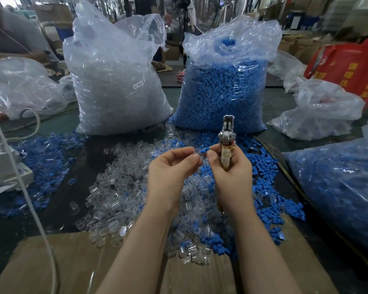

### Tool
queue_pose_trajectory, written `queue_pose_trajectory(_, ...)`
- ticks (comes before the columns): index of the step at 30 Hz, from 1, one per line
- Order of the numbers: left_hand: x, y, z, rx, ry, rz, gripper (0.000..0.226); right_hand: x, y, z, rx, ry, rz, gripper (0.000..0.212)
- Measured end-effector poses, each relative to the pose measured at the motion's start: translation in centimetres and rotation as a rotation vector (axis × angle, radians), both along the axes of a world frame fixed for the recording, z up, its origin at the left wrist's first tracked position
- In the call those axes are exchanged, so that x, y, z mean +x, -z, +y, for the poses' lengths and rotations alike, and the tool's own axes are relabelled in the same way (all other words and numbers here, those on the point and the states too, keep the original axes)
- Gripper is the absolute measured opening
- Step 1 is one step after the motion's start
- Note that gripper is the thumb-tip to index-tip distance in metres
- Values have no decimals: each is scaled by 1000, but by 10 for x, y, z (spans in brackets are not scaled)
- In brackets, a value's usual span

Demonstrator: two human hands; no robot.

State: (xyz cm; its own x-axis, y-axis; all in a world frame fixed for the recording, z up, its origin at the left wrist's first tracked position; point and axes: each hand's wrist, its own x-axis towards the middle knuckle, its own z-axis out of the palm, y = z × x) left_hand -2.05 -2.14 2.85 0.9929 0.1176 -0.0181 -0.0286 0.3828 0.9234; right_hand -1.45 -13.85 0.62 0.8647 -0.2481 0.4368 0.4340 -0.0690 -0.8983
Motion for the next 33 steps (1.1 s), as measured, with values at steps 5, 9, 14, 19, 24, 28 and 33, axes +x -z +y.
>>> queue_pose_trajectory(5, 0, 0, -4, 55, -61, -20, 13, 0, 1, 2, -22, -22, -28, 17)
queue_pose_trajectory(9, -2, -2, -7, 96, -84, -56, 14, 1, 4, 4, -53, 14, -14, 16)
queue_pose_trajectory(14, -5, -4, -11, 166, -132, -98, 15, 1, 5, 4, -73, 35, 1, 12)
queue_pose_trajectory(19, -5, -3, -10, 244, -173, -148, 17, 1, 4, 6, -84, 23, 28, 5)
queue_pose_trajectory(24, -4, 1, -9, 329, -200, -189, 17, 1, 4, 5, -118, 28, 70, 10)
queue_pose_trajectory(28, -3, 4, -9, 339, -229, -186, 17, 0, 3, 3, -131, -17, 87, 5)
queue_pose_trajectory(33, 0, 6, -4, 329, -242, -153, 13, 1, 3, -4, -175, -69, 112, 17)
